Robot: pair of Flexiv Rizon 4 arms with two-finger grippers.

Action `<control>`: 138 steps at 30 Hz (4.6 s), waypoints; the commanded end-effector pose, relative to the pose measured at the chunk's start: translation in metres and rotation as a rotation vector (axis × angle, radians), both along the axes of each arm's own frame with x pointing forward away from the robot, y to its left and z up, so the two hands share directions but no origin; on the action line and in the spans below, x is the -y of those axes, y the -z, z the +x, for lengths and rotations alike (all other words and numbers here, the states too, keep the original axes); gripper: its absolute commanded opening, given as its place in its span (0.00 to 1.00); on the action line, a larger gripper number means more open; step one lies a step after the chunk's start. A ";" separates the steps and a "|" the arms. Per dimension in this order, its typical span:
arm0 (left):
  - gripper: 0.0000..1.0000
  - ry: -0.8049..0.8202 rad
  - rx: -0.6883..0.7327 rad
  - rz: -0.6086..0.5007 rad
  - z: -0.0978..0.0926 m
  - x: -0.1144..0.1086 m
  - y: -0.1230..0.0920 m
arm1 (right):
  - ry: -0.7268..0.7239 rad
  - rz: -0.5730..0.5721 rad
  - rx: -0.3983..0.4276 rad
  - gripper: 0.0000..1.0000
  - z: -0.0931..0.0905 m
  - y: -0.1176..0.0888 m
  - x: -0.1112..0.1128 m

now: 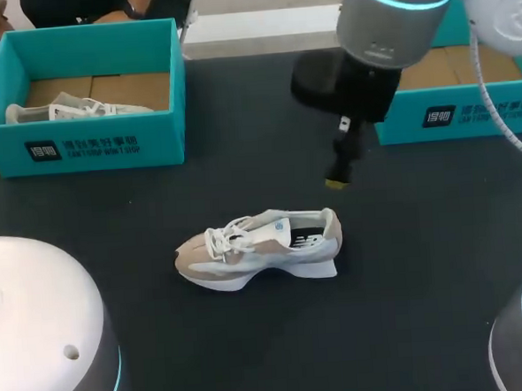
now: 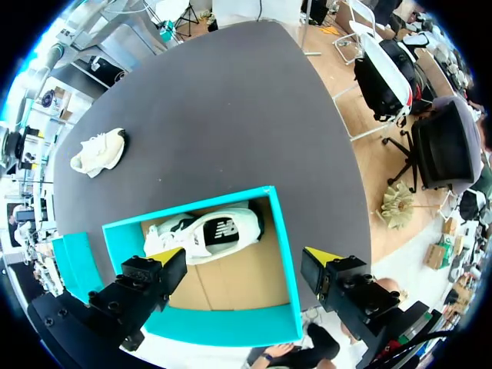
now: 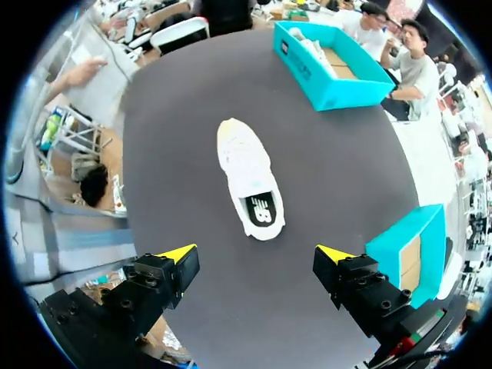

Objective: Take the shoe out of the shoebox, open the shoe tongue, remove and reinsert the insole, then place the shoe into the shoebox

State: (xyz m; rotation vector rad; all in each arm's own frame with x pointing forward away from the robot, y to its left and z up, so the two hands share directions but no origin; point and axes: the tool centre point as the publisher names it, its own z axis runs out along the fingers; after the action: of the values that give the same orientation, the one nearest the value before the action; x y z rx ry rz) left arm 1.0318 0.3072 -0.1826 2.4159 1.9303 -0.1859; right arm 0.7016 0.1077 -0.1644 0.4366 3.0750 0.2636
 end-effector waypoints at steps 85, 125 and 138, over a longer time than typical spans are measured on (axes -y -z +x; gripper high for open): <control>1.00 0.000 0.002 0.003 -0.001 0.000 0.000 | -0.289 1.043 0.228 1.00 0.030 0.193 0.161; 1.00 0.000 0.002 0.003 -0.001 0.000 0.000 | -0.269 1.027 0.250 1.00 0.025 0.214 0.160; 1.00 0.000 0.002 0.003 -0.001 0.000 0.000 | -0.269 1.027 0.250 1.00 0.025 0.214 0.160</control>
State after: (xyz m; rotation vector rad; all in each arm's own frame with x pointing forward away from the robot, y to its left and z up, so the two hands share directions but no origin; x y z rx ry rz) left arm 1.0318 0.3072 -0.1826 2.4159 1.9303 -0.1859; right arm 0.7268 -0.0535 -0.3783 -0.0330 2.4941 1.7493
